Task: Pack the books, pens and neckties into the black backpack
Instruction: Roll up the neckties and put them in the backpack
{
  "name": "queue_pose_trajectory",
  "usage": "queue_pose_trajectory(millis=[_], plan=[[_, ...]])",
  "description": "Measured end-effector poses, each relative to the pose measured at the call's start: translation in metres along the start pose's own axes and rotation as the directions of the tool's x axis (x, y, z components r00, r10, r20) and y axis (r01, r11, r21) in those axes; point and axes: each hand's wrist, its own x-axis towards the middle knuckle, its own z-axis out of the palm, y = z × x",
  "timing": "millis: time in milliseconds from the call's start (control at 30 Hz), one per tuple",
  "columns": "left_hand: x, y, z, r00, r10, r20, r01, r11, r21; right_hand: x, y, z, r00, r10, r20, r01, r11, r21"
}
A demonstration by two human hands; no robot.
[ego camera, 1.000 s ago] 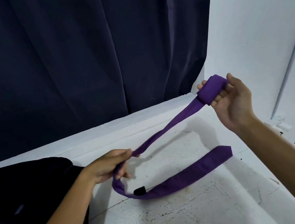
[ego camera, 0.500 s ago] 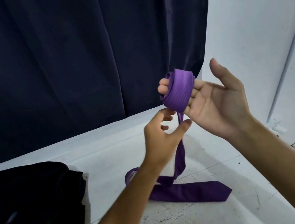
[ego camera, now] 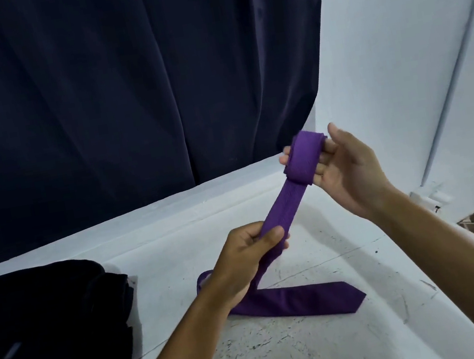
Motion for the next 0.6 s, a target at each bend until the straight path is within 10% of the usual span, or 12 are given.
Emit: queue_pose_trajectory(millis=[300, 433, 600], plan=[[-0.025, 0.022, -0.015, 0.993, -0.051, -0.104, 0.055, 0.998, 0.032, -0.024, 0.062, -0.021, 0.954, 0.253, 0.163, -0.077, 0.73, -0.679], [-0.006, 0.025, -0.037, 0.99, -0.141, 0.022, 0.135, 0.973, 0.189, -0.036, 0.066, -0.013, 0.633, 0.669, 0.391, -0.352, 0.698, -0.624], [0.012, 0.005, -0.066, 0.896, -0.183, 0.404, 0.096, 0.969, 0.226, -0.047, 0.061, -0.017, 0.391, 0.61, 0.689, -0.497, 0.77, -0.399]])
